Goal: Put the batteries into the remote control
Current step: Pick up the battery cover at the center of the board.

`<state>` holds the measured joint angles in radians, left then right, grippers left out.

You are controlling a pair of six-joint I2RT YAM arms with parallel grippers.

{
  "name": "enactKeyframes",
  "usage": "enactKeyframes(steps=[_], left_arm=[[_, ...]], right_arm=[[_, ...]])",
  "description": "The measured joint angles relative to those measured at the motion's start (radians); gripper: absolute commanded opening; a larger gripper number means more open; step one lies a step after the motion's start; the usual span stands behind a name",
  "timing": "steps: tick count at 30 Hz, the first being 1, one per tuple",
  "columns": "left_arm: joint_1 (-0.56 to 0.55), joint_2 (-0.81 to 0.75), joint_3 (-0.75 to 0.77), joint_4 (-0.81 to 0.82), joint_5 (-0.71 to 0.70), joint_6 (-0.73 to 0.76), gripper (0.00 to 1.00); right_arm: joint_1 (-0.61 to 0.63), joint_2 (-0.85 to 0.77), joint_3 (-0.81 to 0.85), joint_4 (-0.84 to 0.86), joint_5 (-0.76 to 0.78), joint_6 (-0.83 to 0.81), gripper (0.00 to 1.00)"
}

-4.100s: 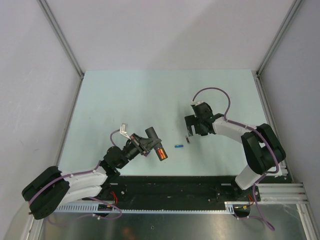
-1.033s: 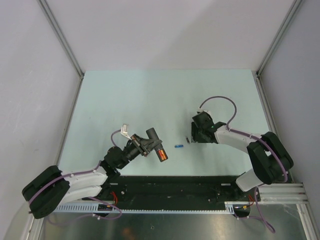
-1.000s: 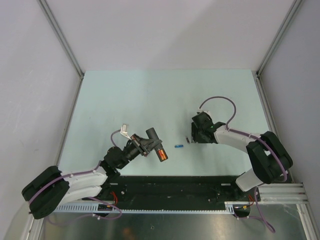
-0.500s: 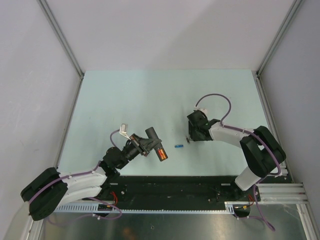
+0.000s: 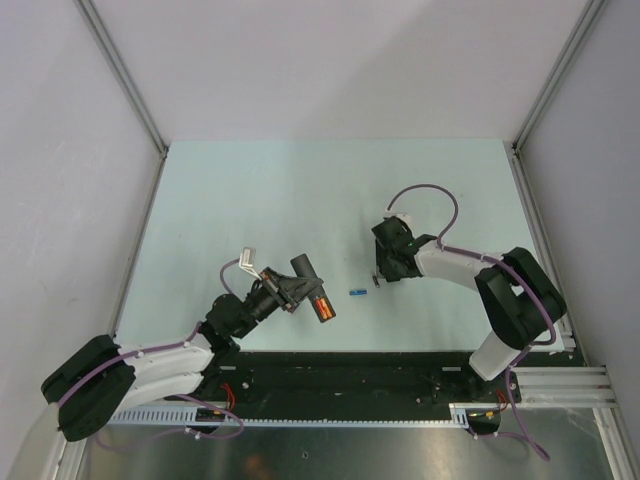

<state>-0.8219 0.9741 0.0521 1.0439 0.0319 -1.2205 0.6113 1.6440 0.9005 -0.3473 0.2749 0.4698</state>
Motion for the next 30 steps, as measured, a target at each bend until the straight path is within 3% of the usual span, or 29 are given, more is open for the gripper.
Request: enactKeyframes(steps=[8, 12, 22, 30], left_arm=[[0.000, 0.000, 0.000, 0.000, 0.000, 0.000, 0.00], [0.000, 0.000, 0.000, 0.000, 0.000, 0.000, 0.00], [0.000, 0.003, 0.000, 0.000, -0.002, 0.000, 0.00], [0.000, 0.076, 0.000, 0.000, -0.003, -0.010, 0.00]], right_arm=[[-0.011, 0.007, 0.009, -0.005, -0.025, -0.039, 0.52], [-0.018, 0.013, 0.017, -0.010, -0.043, -0.061, 0.33], [-0.031, 0.014, 0.027, -0.024, -0.066, -0.080, 0.03], [-0.026, -0.126, 0.032, -0.241, -0.082, -0.081, 0.00]])
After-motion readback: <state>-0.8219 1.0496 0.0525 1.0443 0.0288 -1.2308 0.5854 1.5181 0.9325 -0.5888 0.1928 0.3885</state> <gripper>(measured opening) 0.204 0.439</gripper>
